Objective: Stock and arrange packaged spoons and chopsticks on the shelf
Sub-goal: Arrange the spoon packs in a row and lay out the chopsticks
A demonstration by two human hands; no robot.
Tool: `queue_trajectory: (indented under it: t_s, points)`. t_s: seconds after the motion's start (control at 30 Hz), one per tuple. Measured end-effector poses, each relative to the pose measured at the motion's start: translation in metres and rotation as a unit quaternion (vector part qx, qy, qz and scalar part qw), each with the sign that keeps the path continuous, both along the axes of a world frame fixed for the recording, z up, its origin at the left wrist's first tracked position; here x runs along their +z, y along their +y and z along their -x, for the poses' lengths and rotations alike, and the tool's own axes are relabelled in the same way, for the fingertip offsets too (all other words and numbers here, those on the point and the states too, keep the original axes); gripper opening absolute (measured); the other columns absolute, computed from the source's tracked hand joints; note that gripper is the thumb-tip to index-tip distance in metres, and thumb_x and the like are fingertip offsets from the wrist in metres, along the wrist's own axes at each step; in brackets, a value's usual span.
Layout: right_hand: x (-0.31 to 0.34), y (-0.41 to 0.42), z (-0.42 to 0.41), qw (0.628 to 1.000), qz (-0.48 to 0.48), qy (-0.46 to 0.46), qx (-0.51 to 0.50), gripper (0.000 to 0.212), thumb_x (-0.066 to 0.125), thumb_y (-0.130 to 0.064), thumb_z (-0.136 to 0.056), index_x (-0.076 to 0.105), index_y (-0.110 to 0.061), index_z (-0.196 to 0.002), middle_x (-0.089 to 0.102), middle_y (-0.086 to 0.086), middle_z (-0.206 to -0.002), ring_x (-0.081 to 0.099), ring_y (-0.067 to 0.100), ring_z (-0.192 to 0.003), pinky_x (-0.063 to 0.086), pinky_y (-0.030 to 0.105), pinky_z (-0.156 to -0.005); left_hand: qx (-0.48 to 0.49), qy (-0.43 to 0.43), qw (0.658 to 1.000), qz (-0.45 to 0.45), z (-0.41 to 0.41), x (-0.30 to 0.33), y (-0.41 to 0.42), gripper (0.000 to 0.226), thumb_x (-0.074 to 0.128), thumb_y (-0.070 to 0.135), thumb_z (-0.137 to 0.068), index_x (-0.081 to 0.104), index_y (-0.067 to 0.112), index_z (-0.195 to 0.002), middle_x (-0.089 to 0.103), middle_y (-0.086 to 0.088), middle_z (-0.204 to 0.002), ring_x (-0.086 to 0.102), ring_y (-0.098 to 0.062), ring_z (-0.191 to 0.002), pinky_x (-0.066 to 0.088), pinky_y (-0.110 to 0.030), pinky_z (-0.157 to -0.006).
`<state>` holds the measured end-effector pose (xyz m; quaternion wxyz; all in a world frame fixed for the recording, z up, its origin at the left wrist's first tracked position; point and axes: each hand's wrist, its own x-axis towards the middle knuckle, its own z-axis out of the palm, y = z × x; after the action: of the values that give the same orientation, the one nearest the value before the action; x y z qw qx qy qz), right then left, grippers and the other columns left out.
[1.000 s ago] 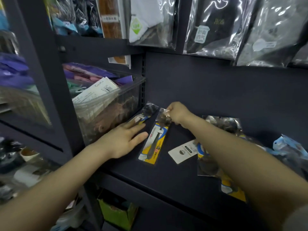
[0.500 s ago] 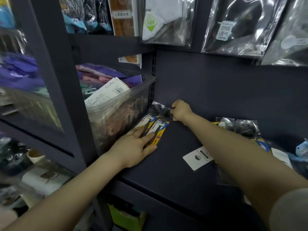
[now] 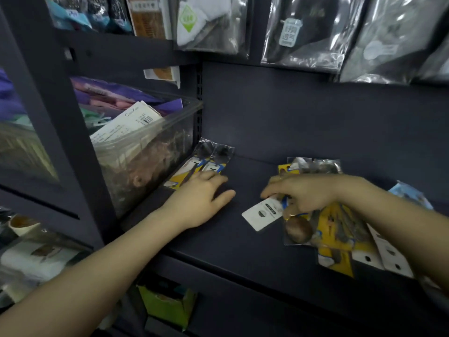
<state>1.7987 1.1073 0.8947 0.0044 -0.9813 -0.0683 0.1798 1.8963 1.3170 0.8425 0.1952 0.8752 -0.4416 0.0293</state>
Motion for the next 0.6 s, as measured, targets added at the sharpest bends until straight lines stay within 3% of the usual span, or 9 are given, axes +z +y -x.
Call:
queue_trajectory:
  t_s: [0.1, 0.23, 0.3, 0.4, 0.47, 0.53, 0.6]
  points:
    - [-0.002, 0.004, -0.005, 1.000, 0.004, -0.027, 0.013, 0.035, 0.067, -0.021, -0.080, 0.056, -0.019, -0.113, 0.046, -0.015, -0.089, 0.043, 0.013, -0.102, 0.038, 0.024, -0.088, -0.069, 0.058, 0.995, 0.036, 0.025, 0.004, -0.018, 0.051, 0.050, 0.051, -0.083, 0.058, 0.015, -0.118, 0.061, -0.003, -0.115, 0.054, -0.017, -0.109, 0.041, -0.030, -0.096]
    - [0.004, 0.007, -0.007, 0.988, -0.038, -0.140, 0.047, 0.015, 0.062, -0.021, -0.085, 0.063, -0.012, -0.098, 0.059, -0.001, -0.095, 0.049, 0.017, -0.101, 0.038, 0.028, -0.087, -0.057, 0.146, 0.969, 0.190, 0.044, 0.009, -0.027, 0.010, 0.069, 0.023, -0.078, 0.065, 0.022, -0.087, 0.066, 0.010, -0.080, 0.057, -0.003, -0.071, 0.044, -0.020, -0.067]
    - [0.010, 0.007, -0.005, 0.978, -0.117, -0.168, 0.042, 0.006, 0.061, -0.016, -0.087, 0.061, -0.012, -0.091, 0.062, 0.001, -0.090, 0.054, 0.016, -0.091, 0.041, 0.029, -0.082, -0.020, 0.181, 0.943, 0.280, 0.044, 0.013, -0.025, 0.018, 0.070, 0.012, -0.076, 0.059, 0.026, -0.077, 0.061, 0.012, -0.069, 0.053, -0.001, -0.059, 0.043, -0.016, -0.058]
    - [0.019, 0.012, -0.003, 0.934, -0.303, -0.187, 0.025, 0.008, 0.059, -0.006, -0.088, 0.054, -0.012, -0.087, 0.056, -0.006, -0.079, 0.053, 0.002, -0.073, 0.045, 0.016, -0.070, -0.011, 0.235, 0.875, 0.423, 0.050, 0.026, -0.020, 0.020, 0.069, 0.006, -0.077, 0.059, 0.023, -0.073, 0.064, 0.010, -0.058, 0.051, 0.002, -0.052, 0.042, -0.013, -0.053]
    - [0.024, 0.017, -0.005, 0.896, -0.391, -0.209, 0.022, 0.013, 0.058, -0.002, -0.088, 0.053, -0.014, -0.088, 0.056, -0.008, -0.078, 0.053, -0.003, -0.071, 0.044, 0.012, -0.069, 0.008, 0.211, 0.847, 0.488, 0.053, 0.035, -0.014, 0.016, 0.071, 0.014, -0.075, 0.062, 0.026, -0.070, 0.066, 0.015, -0.059, 0.055, 0.001, -0.055, 0.044, -0.015, -0.056]
    - [0.028, 0.024, -0.008, 0.874, -0.424, -0.234, 0.027, 0.017, 0.060, -0.005, -0.087, 0.053, -0.020, -0.090, 0.059, -0.006, -0.082, 0.056, 0.002, -0.076, 0.045, 0.015, -0.073, 0.021, 0.153, 0.842, 0.517, 0.054, 0.039, -0.005, 0.005, 0.069, 0.030, -0.071, 0.065, 0.033, -0.071, 0.067, 0.017, -0.065, 0.058, -0.003, -0.061, 0.048, -0.021, -0.061]
    - [0.029, 0.026, -0.013, 0.903, -0.329, -0.274, 0.043, 0.021, 0.063, -0.011, -0.085, 0.056, -0.023, -0.100, 0.064, -0.005, -0.091, 0.059, 0.008, -0.087, 0.045, 0.020, -0.080, 0.014, 0.034, 0.869, 0.494, 0.055, 0.040, 0.007, 0.004, 0.064, 0.034, -0.074, 0.065, 0.032, -0.077, 0.068, 0.018, -0.074, 0.060, -0.003, -0.067, 0.049, -0.024, -0.067]
